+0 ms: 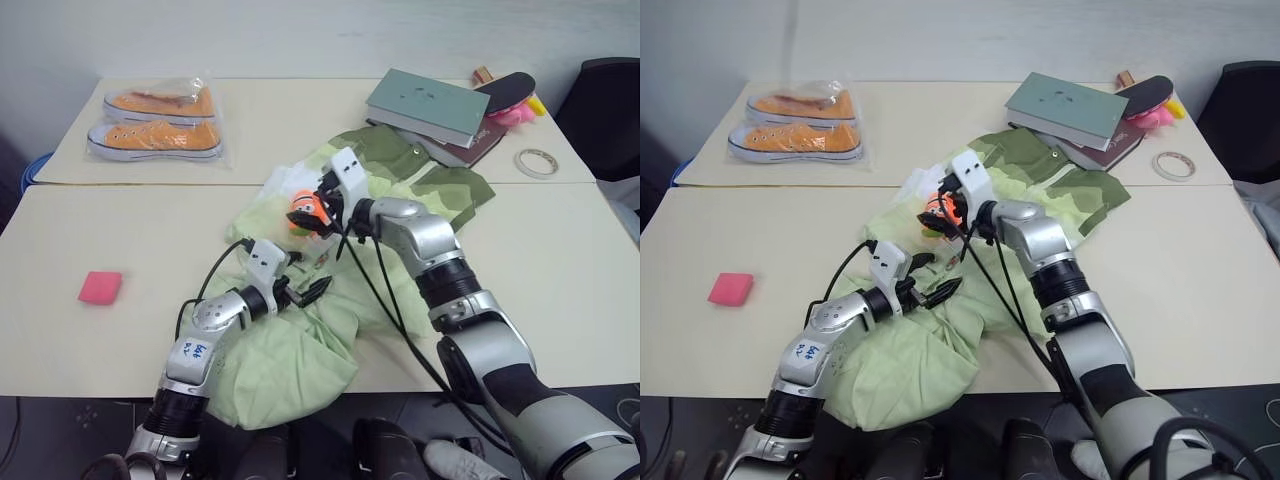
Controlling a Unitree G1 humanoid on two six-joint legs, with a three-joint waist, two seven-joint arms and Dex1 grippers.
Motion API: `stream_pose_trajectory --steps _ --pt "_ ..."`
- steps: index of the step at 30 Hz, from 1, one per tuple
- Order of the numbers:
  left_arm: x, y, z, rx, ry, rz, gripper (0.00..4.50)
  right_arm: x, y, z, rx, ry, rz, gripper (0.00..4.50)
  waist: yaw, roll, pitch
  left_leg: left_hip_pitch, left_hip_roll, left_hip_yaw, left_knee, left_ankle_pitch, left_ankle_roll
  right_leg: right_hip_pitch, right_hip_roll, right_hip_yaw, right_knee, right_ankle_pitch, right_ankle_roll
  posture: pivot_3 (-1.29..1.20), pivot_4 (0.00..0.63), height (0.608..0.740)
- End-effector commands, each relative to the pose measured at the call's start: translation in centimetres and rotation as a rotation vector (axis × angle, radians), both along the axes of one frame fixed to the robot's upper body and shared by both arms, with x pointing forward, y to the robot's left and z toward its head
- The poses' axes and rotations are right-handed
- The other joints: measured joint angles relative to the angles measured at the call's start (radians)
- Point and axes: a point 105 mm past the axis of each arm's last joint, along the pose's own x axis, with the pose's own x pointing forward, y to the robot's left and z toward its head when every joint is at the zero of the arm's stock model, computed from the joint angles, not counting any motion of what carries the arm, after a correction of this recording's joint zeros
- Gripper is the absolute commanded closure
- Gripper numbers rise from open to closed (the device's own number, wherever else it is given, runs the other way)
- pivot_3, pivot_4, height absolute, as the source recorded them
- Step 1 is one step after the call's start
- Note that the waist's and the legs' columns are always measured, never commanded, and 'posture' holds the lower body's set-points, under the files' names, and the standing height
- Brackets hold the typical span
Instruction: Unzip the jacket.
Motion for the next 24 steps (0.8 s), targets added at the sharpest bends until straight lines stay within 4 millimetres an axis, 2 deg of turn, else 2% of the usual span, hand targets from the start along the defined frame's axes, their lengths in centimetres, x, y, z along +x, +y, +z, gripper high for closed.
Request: stream_pose_trajectory --steps 1,2,4,6,8,10,12,16,17,19,24 --pt "-1.8 1.4 2.0 -0.002 -0.13 -0.02 0.0 -0.6 -1.8 5.1 0.195 -0.234 0.001 0.02 -0.003 0.0 0.0 0.0 0.0 0.0 0.0 0.0 0.0 0.0 0.0 0.001 0.0 0.0 0.0 0.0 0.15 0.74" --pt "-2.5 1.8 2.4 -0.006 -0.16 -0.037 0.0 -1.2 -2.9 6.2 0.248 -0.32 0.006 0.02 -0.002 0.0 0.0 0.0 0.0 0.0 -0.001 0.0 0.0 0.0 0.0 0.001 -0.001 0.0 0.0 0.0 0.15 0.74" --pt "-3.7 3.0 3.7 -0.028 -0.225 -0.051 0.0 -2.1 -5.6 6.4 0.232 -0.427 -0.005 0.02 -0.001 0.0 0.0 0.0 0.0 -0.001 -0.001 0.0 0.0 0.0 0.0 0.001 -0.001 0.0 0.0 0.0 0.15 0.74" --pt "-4.8 3.6 5.1 -0.036 -0.273 -0.085 0.0 -2.7 -8.3 5.2 0.123 -0.473 -0.005 0.02 0.005 0.0 0.0 -0.001 0.0 -0.002 -0.001 0.0 -0.001 0.0 0.0 0.002 -0.001 0.0 0.0 0.0 0.15 0.74" --pt "-5.6 4.0 5.6 -0.003 -0.282 -0.127 0.0 -3.2 -10.7 4.1 -0.005 -0.519 -0.003 0.02 0.009 0.0 0.0 0.0 0.0 -0.001 0.001 0.0 0.0 0.002 0.0 0.002 -0.003 0.0 0.0 0.0 0.15 0.74" --pt "-6.9 4.4 5.3 0.1 -0.259 -0.196 0.0 -3.0 -15.1 2.1 -0.284 -0.593 -0.045 0.02 0.009 0.0 0.0 0.0 0.0 0.0 0.001 0.0 0.0 0.002 0.0 0.003 -0.003 0.0 0.0 0.0 0.15 0.74" --pt "-8.1 4.7 4.9 0.16 -0.231 -0.251 0.0 -2.8 -18.5 0.8 -0.485 -0.614 -0.086 0.02 0.008 0.002 0.001 0.001 0.0 0.002 0.0 0.0 0.0 0.002 0.0 0.005 -0.003 0.0 0.0 0.0 0.15 0.74" --pt "-10.5 5.6 3.1 0.208 -0.098 -0.361 0.0 -1.6 -23.9 0.1 -0.725 -0.632 -0.228 0.02 -0.011 0.002 0.001 0.002 0.003 0.004 -0.001 0.0 -0.001 0.001 0.0 0.005 -0.005 0.0 0.0 0.0 0.15 0.74" --pt "-10.8 5.8 2.8 0.22 -0.079 -0.371 0.0 -1.3 -24.8 -0.4 -0.774 -0.615 -0.245 0.02 -0.013 0.003 0.002 0.002 0.004 0.006 -0.002 0.0 -0.002 0.001 0.0 0.005 -0.006 0.0 0.0 0.0 0.15 0.74" --pt "-10.9 5.8 2.3 0.222 -0.056 -0.383 0.0 -1.0 -25.2 -1.5 -0.851 -0.605 -0.225 0.02 -0.013 0.004 0.002 0.003 0.005 0.007 -0.002 0.001 -0.003 0.001 0.0 0.005 -0.006 0.0 0.0 0.0 0.15 0.74" --pt "-12.0 4.9 1.2 0.227 -0.001 -0.458 0.0 0.4 -23.4 -3.0 -0.895 -0.614 -0.19 0.02 -0.016 0.004 0.002 0.004 0.006 0.008 -0.002 0.001 -0.004 0.001 0.001 0.006 -0.006 0.0 0.0 0.0 0.15 0.74"
